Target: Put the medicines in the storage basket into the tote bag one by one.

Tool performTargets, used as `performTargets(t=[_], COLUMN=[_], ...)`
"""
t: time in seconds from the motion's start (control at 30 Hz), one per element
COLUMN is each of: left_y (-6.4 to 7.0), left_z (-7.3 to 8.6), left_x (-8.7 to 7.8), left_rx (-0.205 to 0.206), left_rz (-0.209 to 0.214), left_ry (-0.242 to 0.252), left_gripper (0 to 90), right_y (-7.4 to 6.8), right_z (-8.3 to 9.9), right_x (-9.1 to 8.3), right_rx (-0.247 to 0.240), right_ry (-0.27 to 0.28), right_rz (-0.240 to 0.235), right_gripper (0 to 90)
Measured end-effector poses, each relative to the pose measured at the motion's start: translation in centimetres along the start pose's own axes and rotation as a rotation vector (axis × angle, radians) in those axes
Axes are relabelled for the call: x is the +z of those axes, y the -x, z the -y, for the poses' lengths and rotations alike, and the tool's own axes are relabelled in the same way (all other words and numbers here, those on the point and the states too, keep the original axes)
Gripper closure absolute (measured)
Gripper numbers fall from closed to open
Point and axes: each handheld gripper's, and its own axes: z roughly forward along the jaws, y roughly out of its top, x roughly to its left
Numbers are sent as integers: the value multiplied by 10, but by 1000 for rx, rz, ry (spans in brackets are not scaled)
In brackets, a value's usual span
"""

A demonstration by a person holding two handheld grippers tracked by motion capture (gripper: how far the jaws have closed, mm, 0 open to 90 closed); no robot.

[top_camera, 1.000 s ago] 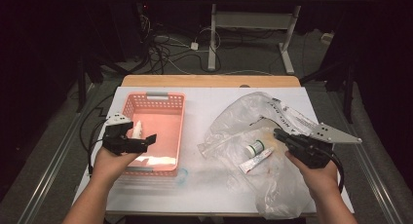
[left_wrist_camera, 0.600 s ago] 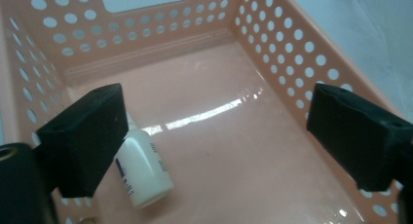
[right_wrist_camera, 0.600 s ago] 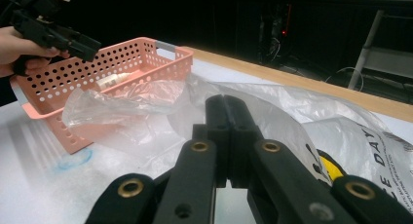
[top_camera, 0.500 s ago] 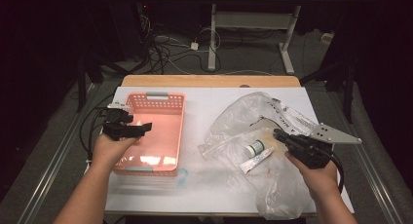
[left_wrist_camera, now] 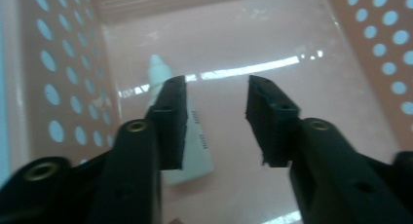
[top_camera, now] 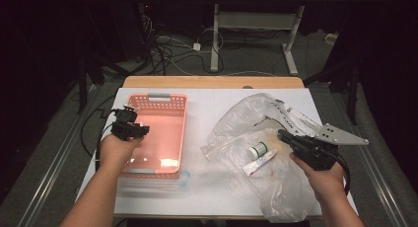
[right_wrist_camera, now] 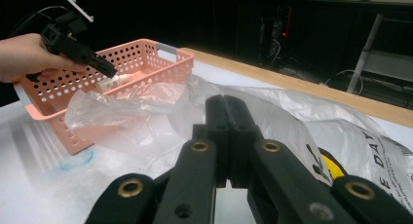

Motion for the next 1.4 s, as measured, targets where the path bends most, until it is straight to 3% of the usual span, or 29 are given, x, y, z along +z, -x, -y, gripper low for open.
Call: performTargets(t=[0.13, 0.2, 0.33, 0.43, 0.53, 0.57, 0.67, 0.77, 0.83, 0.93, 1.03, 1.2, 1.4], left_y=[-1, -2, 2, 1, 5, 8, 12, 13, 12, 11, 13, 14, 20], left_z=[-1, -1, -1, -2, -2, -2, -3, -4, -4, -5, -7, -9, -11], left_x=[3, 5, 11, 10, 9, 9, 4, 2, 4, 9, 17, 31, 39], left_rx=[-41, -54, -36, -39, -7, 22, 25, 20, 18, 13, 16, 23, 50], left_rz=[-123, -149, -199, -157, -75, -38, 3, 10, 13, 46, 91, 105, 98], left_ry=[-31, -49, -98, -94, -82, -67, -15, 0, 10, -7, -60, -143, -182], left_gripper=[875, 885, 885, 885, 885, 885, 885, 879, 753, 548, 418, 381, 427], right_y=[0, 0, -1, -2, -1, -1, -1, -2, -2, -1, 0, 0, 0], right_z=[-1, -1, -1, -2, -2, -2, -1, 0, 0, 1, 2, 3, 5], right_x=[0, 0, 1, 1, 1, 1, 1, 2, 2, 2, 2, 2, 4], right_rx=[-5, -5, -8, -2, -9, -9, -5, -1, -3, -4, -1, 3, 5], right_ry=[2, 2, 4, 2, 4, 4, 6, 3, 3, 4, 3, 4, 1], right_rz=[-3, -4, -5, -6, -6, -6, -7, -5, -5, -7, -5, -5, -10], right_gripper=[900, 900, 900, 900, 900, 900, 900, 900, 900, 900, 900, 900, 900])
